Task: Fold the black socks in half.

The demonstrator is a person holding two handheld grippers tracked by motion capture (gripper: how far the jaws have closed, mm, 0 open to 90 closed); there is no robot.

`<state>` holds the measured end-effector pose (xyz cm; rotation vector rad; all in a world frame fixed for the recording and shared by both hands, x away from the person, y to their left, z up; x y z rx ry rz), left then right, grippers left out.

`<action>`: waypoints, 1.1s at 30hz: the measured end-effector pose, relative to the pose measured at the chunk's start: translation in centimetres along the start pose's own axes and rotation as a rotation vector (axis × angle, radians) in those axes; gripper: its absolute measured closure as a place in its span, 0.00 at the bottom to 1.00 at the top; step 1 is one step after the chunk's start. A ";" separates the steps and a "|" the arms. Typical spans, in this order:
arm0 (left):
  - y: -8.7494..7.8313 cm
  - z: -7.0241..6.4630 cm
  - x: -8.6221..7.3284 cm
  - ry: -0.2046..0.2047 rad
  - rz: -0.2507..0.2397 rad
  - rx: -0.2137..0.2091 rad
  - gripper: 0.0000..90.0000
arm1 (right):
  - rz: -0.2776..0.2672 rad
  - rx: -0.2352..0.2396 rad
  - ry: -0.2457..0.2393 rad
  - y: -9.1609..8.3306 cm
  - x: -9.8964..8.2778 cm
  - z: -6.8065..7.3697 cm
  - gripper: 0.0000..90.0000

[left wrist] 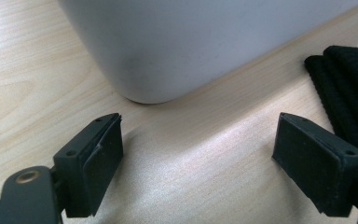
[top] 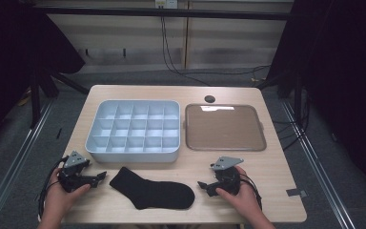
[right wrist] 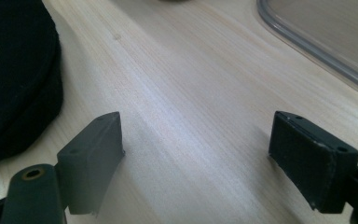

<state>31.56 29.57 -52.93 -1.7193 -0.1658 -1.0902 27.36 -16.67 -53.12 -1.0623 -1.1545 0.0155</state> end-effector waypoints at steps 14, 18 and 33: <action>0.0 0.0 0.0 -0.003 0.001 -0.005 0.17 | 0.000 0.009 -0.005 0.1 0.1 -0.1 0.18; 0.0 0.0 0.0 -0.003 0.002 -0.007 0.17 | -0.007 0.004 0.003 -0.3 -0.2 -0.1 0.25; 0.0 -0.2 0.1 -0.015 0.014 0.012 0.17 | -0.012 0.107 -0.101 -1.6 1.2 2.4 0.85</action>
Point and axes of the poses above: each handheld gripper's, and its own axes: y roughly forward along the jaws, x roughly out of its top, z roughly to its left, the point moved 3 cm from there along y, roughly forward along the jaws, and after that the axes turned 2 degrees about -y, right-handed, at the moved point
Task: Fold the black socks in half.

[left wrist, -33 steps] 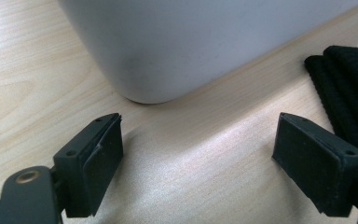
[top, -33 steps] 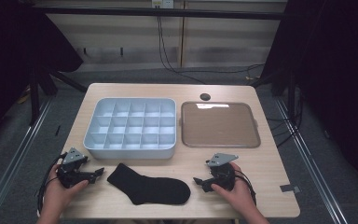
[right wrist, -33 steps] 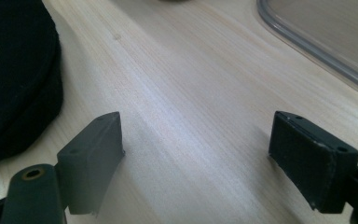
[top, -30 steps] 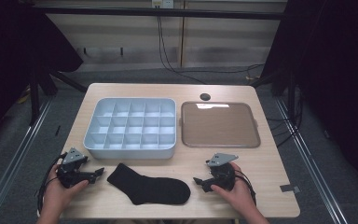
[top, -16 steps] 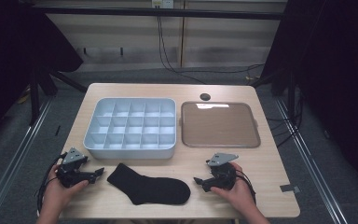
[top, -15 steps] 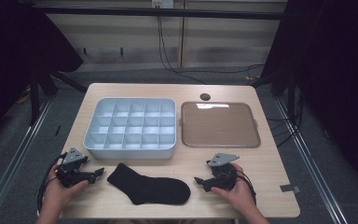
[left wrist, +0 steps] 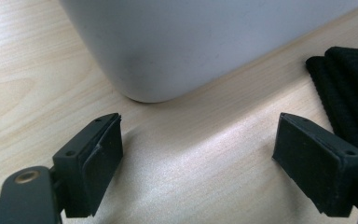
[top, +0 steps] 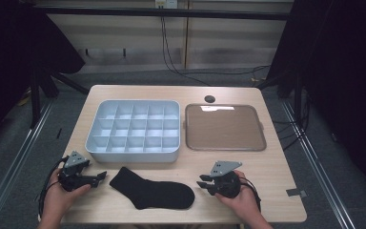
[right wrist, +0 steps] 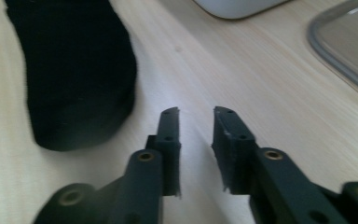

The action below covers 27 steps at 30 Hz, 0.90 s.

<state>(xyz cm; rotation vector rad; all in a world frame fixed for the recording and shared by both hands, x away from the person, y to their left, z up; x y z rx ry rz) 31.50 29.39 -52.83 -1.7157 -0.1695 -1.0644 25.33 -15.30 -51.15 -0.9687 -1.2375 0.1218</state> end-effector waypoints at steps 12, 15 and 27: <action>-1.0 -1.1 1.1 -0.039 0.062 -0.005 0.27 | 0.031 0.063 -0.025 0.1 0.1 0.9 1.00; -1.4 -1.7 1.7 -0.025 0.070 -0.016 0.29 | 0.034 0.073 -0.032 0.1 0.2 1.1 1.00; -1.7 -4.3 2.9 -0.077 0.110 -0.097 0.36 | 0.033 0.091 -0.044 0.1 0.2 1.3 1.00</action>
Point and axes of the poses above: each handheld gripper's, and its own axes: y roughly forward along the jaws, x roughly out of its top, z roughly to its left, the point moved 3 cm from there along y, roughly forward along the jaws, and after that the axes turned 2 degrees about -y, right-handed, at the moved point
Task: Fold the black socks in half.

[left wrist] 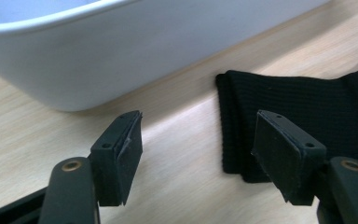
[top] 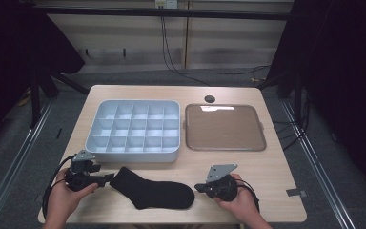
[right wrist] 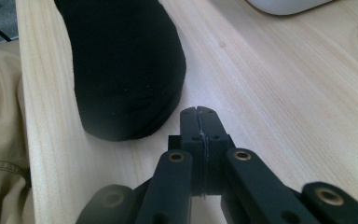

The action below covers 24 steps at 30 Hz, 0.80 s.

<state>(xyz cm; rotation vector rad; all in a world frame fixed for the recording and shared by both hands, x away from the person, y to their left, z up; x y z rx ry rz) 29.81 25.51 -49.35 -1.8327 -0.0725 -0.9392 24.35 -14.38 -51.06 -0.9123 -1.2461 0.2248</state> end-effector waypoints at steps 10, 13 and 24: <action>0.6 -1.0 0.0 -0.023 0.042 -0.040 0.40 | 0.003 0.023 -0.008 0.2 0.2 0.4 1.00; 1.0 -1.2 -0.1 -0.011 0.071 -0.047 0.43 | 0.000 0.025 -0.015 0.2 0.2 0.4 1.00; 1.7 -1.5 0.1 0.018 0.101 -0.017 0.57 | 0.010 0.038 -0.020 0.4 0.1 0.7 1.00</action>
Point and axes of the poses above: each handheld gripper's, and its own axes: y roughly forward along the jaws, x roughly out of its top, z roughly to its left, the point moved 3 cm from there along y, roughly forward along the jaws, and after that the axes turned 2 degrees about -y, right-handed, at the moved point
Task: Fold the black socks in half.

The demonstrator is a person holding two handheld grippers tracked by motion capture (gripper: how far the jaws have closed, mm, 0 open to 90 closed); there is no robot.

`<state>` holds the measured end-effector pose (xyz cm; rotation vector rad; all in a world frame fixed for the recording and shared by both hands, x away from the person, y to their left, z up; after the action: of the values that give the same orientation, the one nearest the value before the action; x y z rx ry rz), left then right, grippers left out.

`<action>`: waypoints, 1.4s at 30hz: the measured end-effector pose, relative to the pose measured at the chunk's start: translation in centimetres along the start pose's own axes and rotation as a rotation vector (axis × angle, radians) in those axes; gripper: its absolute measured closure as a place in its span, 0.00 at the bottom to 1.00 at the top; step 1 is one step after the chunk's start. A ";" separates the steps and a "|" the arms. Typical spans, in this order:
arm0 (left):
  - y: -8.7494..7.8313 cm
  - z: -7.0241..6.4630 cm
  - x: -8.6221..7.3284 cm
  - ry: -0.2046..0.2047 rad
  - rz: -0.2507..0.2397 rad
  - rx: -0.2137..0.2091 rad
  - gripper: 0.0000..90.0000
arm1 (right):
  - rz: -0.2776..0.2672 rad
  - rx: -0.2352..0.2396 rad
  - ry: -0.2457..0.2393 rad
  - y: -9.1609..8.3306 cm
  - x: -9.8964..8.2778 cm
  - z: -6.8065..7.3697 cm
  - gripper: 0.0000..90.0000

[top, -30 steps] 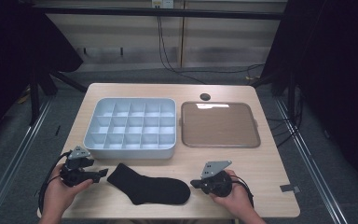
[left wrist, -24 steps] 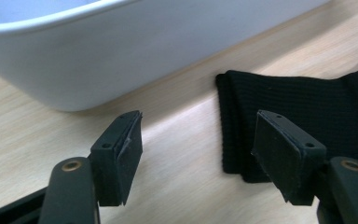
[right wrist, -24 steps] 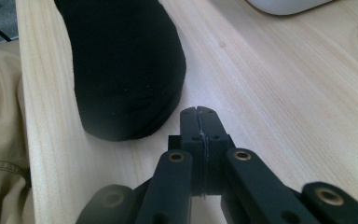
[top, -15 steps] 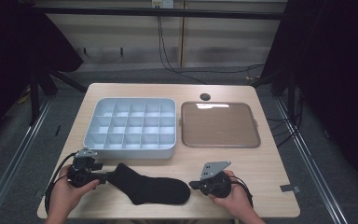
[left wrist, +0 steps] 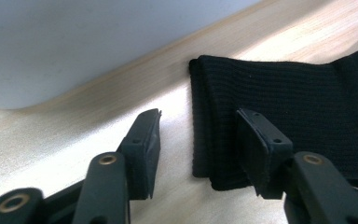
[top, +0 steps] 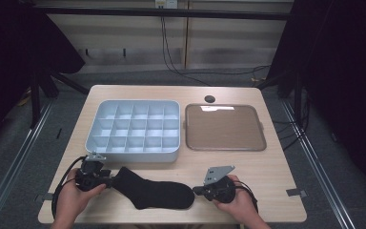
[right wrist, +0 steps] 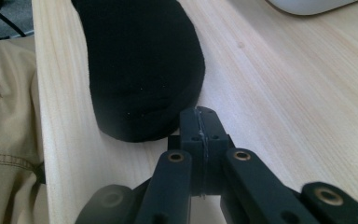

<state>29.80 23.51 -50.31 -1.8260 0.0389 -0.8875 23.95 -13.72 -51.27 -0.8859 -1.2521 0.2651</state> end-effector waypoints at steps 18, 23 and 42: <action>0.5 -0.5 0.3 -0.020 0.053 -0.032 0.77 | 0.001 0.002 -0.006 -0.1 -0.1 0.4 1.00; 0.6 -0.7 0.3 -0.043 0.059 -0.032 0.81 | 0.003 0.010 -0.011 -0.1 -0.1 0.4 1.00; -0.1 0.1 0.5 -0.091 0.052 0.030 0.90 | 0.010 0.021 -0.019 0.1 0.0 0.7 1.00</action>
<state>30.16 23.42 -49.97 -1.8270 0.0161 -0.7639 23.38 -13.38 -51.32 -0.8735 -1.2611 0.2943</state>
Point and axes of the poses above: each handheld gripper's, and its own axes: y roughly forward along the jaws, x roughly out of its top, z roughly to its left, the point moved 3 cm from there along y, roughly forward along the jaws, and after that the axes turned 2 degrees about -y, right-handed, at the moved point
